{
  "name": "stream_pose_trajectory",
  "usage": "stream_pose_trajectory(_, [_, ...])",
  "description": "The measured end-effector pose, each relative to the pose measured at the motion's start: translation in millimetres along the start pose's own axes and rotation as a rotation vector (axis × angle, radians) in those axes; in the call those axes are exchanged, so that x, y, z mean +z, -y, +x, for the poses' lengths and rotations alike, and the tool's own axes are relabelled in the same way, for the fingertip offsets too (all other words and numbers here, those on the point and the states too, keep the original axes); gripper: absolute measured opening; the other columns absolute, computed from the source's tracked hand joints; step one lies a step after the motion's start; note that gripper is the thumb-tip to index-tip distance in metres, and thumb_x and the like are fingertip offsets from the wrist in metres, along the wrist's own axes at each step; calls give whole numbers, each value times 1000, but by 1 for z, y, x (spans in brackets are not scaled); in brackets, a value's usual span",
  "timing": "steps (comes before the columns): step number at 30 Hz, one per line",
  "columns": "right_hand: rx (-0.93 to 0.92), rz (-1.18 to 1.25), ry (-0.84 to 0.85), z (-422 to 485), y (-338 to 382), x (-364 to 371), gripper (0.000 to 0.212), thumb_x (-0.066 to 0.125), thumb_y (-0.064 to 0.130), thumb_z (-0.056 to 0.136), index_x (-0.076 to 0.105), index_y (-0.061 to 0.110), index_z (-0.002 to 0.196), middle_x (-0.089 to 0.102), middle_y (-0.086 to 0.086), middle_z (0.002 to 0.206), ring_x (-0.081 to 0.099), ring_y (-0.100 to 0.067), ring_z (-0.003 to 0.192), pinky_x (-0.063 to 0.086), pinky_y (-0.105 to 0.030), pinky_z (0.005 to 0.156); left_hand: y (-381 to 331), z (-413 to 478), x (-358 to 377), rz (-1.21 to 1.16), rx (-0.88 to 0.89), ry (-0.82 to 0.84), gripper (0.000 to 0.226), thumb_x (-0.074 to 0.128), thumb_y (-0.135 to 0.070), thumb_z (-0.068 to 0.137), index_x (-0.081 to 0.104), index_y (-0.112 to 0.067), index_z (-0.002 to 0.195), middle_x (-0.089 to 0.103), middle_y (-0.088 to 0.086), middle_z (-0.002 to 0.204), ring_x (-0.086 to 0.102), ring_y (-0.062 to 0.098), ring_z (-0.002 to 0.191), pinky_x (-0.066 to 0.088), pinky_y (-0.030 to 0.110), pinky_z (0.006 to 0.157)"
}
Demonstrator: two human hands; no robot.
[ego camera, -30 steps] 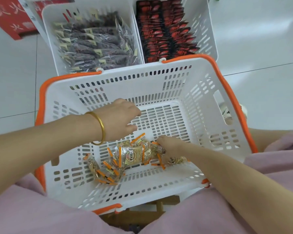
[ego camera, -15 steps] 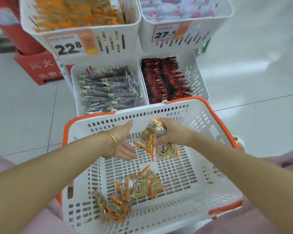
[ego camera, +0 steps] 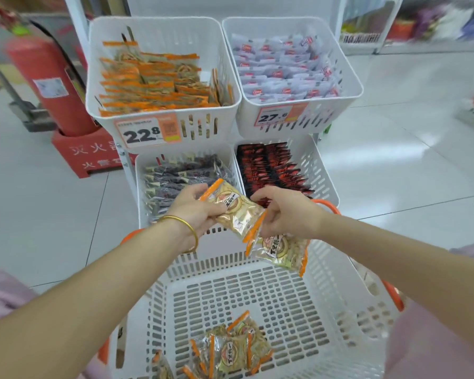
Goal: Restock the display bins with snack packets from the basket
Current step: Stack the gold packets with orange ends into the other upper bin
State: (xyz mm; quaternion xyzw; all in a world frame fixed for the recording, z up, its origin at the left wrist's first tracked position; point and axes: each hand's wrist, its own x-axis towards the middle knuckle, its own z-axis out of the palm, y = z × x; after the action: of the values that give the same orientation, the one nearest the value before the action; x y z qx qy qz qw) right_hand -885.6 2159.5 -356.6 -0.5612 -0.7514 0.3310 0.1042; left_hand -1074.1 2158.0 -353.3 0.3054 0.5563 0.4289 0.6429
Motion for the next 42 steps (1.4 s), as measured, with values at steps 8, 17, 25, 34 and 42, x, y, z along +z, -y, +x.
stream_pose_trajectory(8, [160, 382, -36, -5, 0, -46, 14, 77, 5, 75, 66, 8, 82, 65, -6, 68, 58, -14, 60, 49, -20, 53, -3, 4, -8, 209, 150, -10, 14, 61, 7, 84, 59, -6, 87, 65, 11, 82, 64, 15, 66, 52, 17, 53])
stream_pose_trajectory(17, [168, 864, -99, 6, 22, -20, 15, 67, 3, 83, 57, 11, 74, 62, -4, 65, 61, -10, 53, 50, -20, 49, -2, -2, 4, 79, 76, 99, 13, 55, -4, 92, 59, -5, 79, 64, 11, 77, 64, 20, 64, 59, 34, 61])
stream_pose_trajectory(25, [107, 928, -268, 12, 28, -10, 14, 64, 7, 87, 54, 12, 78, 63, 3, 60, 59, -10, 54, 52, -23, 50, -6, -11, 9, -24, 130, 190, 36, 54, -30, 91, 57, 2, 109, 69, 17, 104, 68, 25, 93, 57, 32, 79])
stream_pose_trajectory(34, [-54, 662, -284, 14, 41, -26, 23, 65, 16, 88, 49, 20, 105, 62, -5, 80, 63, -15, 64, 55, -34, 55, -26, -4, -6, 584, 283, 338, 100, 76, -13, 76, 7, -33, 146, 52, 0, 129, 61, 16, 106, 55, 36, 85])
stream_pose_trajectory(42, [-245, 328, -170, 66, 86, -99, 23, 78, 12, 74, 63, 21, 88, 61, 3, 71, 59, -13, 63, 53, -30, 54, -110, 32, -7, 689, 523, 210, 108, 76, -13, 76, -1, -27, 150, 57, 4, 125, 60, 15, 105, 53, 31, 87])
